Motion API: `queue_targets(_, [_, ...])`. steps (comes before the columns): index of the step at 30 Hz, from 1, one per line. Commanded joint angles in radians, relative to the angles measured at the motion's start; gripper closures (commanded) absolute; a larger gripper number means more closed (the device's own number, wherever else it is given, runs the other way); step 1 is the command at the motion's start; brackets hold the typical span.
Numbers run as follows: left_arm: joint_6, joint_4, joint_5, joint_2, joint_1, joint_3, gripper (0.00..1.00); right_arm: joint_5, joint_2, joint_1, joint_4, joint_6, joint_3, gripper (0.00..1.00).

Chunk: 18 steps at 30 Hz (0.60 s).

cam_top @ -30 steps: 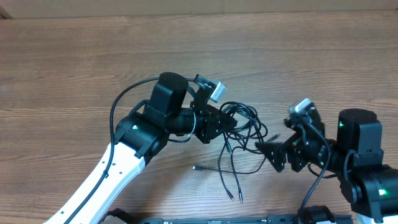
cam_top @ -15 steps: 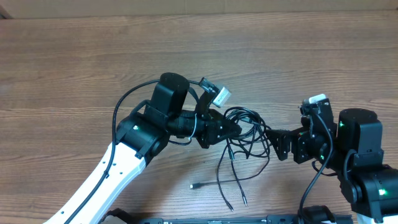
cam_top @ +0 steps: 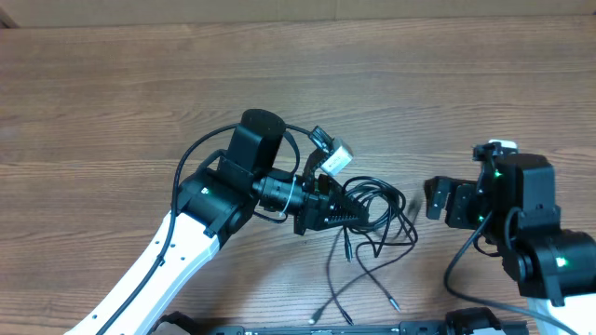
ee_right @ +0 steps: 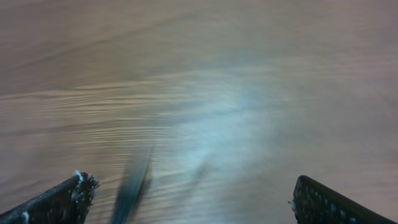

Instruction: Untangle cables

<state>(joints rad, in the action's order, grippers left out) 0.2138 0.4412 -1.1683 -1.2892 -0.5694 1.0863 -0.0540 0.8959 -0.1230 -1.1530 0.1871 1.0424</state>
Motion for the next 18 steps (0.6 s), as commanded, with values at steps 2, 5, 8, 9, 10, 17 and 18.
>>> queue_targets(2, [-0.036,-0.005,-0.074,0.014,0.014,0.010,0.96,-0.139,-0.002,0.005,-0.021,0.101,0.011,0.00])
queue_targets(5, [-0.035,0.001,0.024,0.014,0.014,0.010,0.96,-0.112,-0.002,0.005,-0.033,0.101,0.011,0.00])
queue_targets(8, [-0.034,0.012,0.154,0.014,0.014,0.010,0.96,-0.061,-0.006,0.005,-0.035,0.101,0.011,0.00])
queue_targets(9, [-0.034,0.016,0.185,0.014,0.014,0.010,0.96,-0.050,-0.006,0.005,-0.035,0.100,0.011,0.00])
queue_targets(10, [-0.034,0.024,0.228,0.014,0.014,0.010,0.96,-0.025,-0.011,0.005,-0.032,0.091,0.011,0.00])
queue_targets(17, [-0.141,0.018,0.281,0.014,0.011,0.010,0.96,0.421,-0.087,0.005,0.025,-0.287,0.012,0.00])
queue_targets(18, [-0.141,0.018,0.281,0.014,0.011,0.010,0.96,0.499,-0.100,0.005,0.026,-0.341,0.012,0.00])
